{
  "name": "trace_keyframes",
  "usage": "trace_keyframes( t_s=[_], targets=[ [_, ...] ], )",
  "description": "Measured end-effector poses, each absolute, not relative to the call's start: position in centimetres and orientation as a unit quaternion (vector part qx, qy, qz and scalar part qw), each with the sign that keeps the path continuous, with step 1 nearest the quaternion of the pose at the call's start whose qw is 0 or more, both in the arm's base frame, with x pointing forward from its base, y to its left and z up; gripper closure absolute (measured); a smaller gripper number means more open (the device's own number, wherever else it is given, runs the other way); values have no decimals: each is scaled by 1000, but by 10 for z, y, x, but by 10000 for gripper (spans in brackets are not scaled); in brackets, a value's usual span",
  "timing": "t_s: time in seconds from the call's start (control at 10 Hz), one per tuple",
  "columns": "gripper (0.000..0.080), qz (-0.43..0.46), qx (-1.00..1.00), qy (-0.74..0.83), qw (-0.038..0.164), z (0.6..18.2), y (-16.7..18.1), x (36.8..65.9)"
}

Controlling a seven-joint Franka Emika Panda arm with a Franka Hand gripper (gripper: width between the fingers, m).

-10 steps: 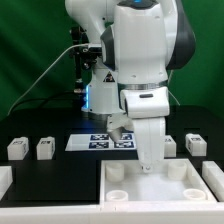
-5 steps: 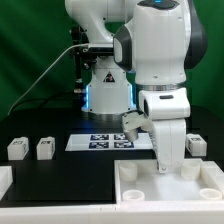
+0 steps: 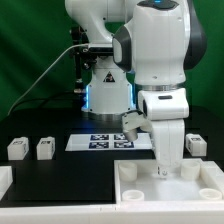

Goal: Assemble one leg

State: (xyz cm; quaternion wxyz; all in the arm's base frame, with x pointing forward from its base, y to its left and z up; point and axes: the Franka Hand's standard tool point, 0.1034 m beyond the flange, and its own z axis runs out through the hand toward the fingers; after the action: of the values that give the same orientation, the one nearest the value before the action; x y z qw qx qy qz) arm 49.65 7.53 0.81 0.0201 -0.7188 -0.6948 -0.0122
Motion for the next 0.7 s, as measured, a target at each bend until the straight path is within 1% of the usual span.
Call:
trace_keyframes(
  t_s=[0.1, 0.2, 0.3, 0.7],
  targets=[
    [222, -12, -719, -695, 20, 8, 75, 496],
    [222, -12, -719, -695, 20, 8, 75, 496],
    [165, -12, -719, -694, 20, 8, 75, 497],
    [151, -12, -720, -694, 20, 8, 74, 497]
  ],
)
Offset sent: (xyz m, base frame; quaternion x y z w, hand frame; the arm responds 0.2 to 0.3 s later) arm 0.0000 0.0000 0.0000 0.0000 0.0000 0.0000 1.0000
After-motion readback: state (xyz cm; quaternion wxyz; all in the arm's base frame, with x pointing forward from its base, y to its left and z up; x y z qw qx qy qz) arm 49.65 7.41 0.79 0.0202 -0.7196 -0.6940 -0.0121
